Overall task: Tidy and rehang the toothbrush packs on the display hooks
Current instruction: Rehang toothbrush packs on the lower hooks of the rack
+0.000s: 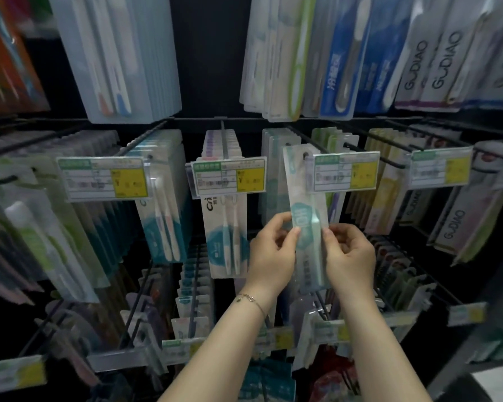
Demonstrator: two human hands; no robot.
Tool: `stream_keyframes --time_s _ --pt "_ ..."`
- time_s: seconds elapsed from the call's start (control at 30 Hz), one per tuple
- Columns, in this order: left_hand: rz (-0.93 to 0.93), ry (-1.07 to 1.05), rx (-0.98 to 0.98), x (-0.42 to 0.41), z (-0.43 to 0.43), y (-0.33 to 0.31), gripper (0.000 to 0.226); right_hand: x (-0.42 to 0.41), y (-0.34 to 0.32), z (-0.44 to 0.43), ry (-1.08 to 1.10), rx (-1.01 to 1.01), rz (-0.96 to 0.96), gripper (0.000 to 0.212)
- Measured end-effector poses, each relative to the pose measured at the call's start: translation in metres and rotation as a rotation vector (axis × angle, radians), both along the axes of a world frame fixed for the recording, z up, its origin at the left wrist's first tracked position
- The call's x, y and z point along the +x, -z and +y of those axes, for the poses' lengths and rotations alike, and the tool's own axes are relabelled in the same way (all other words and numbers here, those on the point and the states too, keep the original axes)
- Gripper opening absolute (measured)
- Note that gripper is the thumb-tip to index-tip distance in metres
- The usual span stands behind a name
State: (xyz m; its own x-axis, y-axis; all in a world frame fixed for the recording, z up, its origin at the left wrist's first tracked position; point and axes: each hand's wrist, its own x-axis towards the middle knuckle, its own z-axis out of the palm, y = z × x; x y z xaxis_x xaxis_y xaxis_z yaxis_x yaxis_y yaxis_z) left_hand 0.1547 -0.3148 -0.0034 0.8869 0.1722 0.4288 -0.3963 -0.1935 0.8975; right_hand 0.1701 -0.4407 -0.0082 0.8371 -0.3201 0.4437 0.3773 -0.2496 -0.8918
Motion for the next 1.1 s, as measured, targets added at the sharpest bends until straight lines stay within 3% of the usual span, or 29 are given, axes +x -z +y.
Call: stream_keyframes --time_s 0.37,0.57,0.87,1.1 --pt "0.016 -0.111 0.035 0.005 0.011 0.018 0.014 0.006 0.018 0.001 -0.103 -0.123 0.018 0.008" --pt "0.036 -0.216 0.096 -0.007 0.018 0.028 0.018 -0.007 0.026 -0.007 -0.101 -0.091 0.070 0.009" --pt "0.098 -0.111 0.555 -0.037 0.016 0.048 0.015 -0.032 0.046 -0.017 -0.053 -0.558 -0.011 0.006" --pt "0.014 -0.096 0.644 -0.075 0.021 0.080 0.015 -0.071 0.068 -0.030 0.003 -0.666 -0.101 0.004"
